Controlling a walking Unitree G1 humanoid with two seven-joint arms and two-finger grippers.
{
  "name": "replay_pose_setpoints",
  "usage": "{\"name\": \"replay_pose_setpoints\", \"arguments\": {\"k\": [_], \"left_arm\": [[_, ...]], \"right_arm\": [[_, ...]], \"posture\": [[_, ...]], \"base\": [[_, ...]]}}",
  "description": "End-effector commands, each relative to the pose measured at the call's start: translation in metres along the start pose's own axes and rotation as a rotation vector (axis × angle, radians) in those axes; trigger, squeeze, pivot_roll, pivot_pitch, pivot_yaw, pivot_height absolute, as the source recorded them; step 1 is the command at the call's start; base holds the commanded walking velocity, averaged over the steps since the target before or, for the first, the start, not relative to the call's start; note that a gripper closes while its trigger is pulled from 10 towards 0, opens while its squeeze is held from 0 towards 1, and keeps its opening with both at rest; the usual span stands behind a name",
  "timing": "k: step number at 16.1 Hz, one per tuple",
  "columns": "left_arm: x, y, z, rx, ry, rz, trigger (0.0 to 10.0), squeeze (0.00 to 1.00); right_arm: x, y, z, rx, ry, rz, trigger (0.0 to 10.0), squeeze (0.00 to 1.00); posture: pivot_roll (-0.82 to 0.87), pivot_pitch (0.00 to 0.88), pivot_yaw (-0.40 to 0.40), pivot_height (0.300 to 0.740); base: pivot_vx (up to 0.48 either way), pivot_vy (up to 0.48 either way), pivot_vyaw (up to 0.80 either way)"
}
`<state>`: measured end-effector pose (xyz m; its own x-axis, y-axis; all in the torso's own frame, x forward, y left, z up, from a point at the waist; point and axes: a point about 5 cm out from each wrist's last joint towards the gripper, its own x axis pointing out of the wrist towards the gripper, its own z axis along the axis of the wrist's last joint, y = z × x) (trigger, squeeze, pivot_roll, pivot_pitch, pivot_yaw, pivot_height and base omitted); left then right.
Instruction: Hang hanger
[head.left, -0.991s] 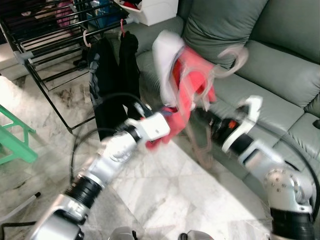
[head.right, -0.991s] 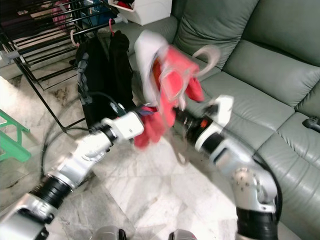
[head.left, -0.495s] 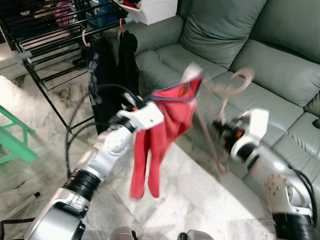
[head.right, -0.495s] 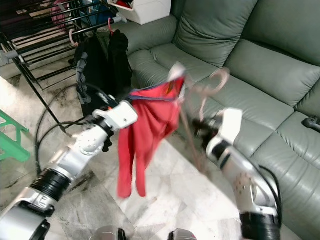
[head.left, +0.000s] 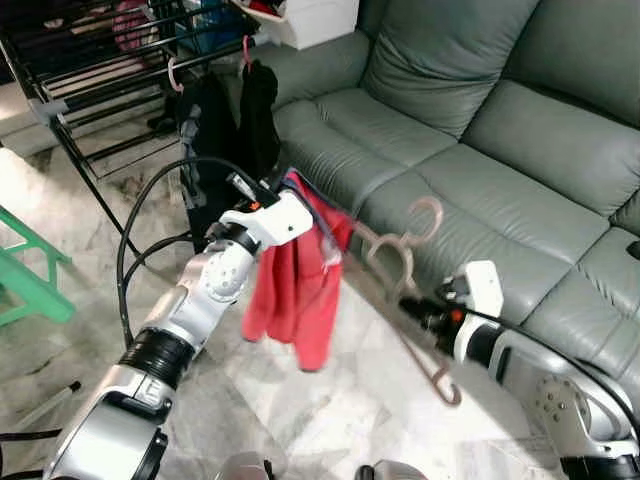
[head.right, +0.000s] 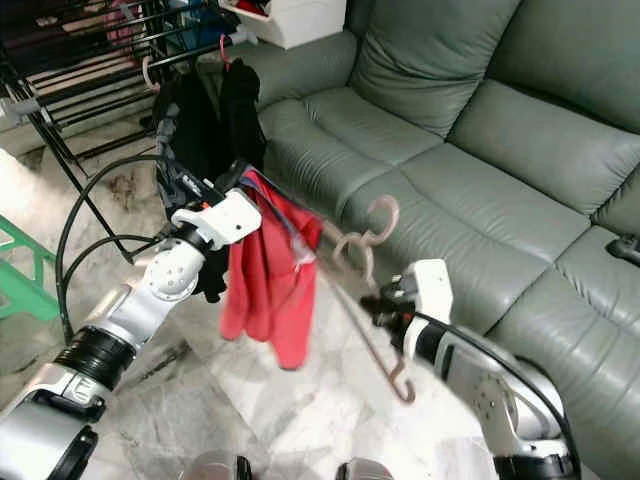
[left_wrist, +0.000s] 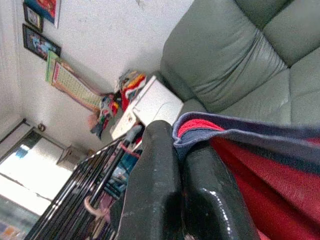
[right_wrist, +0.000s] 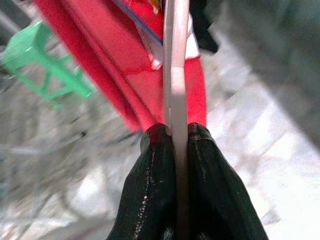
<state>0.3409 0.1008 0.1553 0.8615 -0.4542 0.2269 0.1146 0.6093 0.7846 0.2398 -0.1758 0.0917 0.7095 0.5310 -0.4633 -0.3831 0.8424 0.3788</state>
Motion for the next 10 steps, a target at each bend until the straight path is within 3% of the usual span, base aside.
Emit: {"name": "replay_pose_setpoints", "arguments": {"k": [1, 3, 4, 5, 6, 8, 10], "left_arm": [[0.004, 0.003, 0.010, -0.014, -0.071, -0.012, 10.0, 0.00], [0.003, 0.002, 0.006, 0.014, -0.057, -0.032, 10.0, 0.00], [0.001, 0.006, -0.003, 0.029, -0.001, -0.010, 10.0, 0.00], [0.001, 0.010, -0.008, 0.036, 0.032, 0.017, 10.0, 0.00], [0.000, 0.016, -0.013, 0.035, 0.066, 0.066, 10.0, 0.00], [0.000, 0.016, -0.012, 0.051, 0.058, 0.073, 10.0, 0.00], [0.001, 0.014, -0.013, 0.071, 0.062, 0.064, 10.0, 0.00]], "right_arm": [[-0.001, 0.016, -0.004, -0.029, 0.044, 0.115, 10.0, 0.00], [-0.003, 0.016, -0.009, -0.085, 0.084, 0.123, 10.0, 0.00], [-0.006, 0.011, -0.010, -0.109, 0.107, 0.110, 10.0, 0.00], [-0.006, 0.003, -0.008, -0.109, 0.092, 0.047, 10.0, 0.00], [-0.004, -0.016, -0.003, -0.090, 0.058, -0.107, 10.0, 0.00], [-0.010, 0.003, -0.010, -0.114, 0.124, 0.083, 10.0, 0.00], [-0.016, 0.016, -0.014, -0.233, 0.176, 0.198, 10.0, 0.00]], "posture": [[-0.06, 0.019, 0.014, 0.740], [-0.06, 0.019, 0.014, 0.740], [-0.05, 0.021, 0.013, 0.740], [-0.06, 0.023, 0.014, 0.740], [-0.06, 0.023, 0.014, 0.740], [-0.06, 0.024, 0.017, 0.740], [-0.06, 0.024, 0.019, 0.740]], "base": [[0.000, 0.000, 0.00], [0.000, 0.000, 0.00], [0.000, 0.000, 0.00], [0.000, 0.000, 0.00], [0.000, 0.000, 0.00], [0.000, 0.000, 0.00], [0.000, 0.000, 0.00]]}}
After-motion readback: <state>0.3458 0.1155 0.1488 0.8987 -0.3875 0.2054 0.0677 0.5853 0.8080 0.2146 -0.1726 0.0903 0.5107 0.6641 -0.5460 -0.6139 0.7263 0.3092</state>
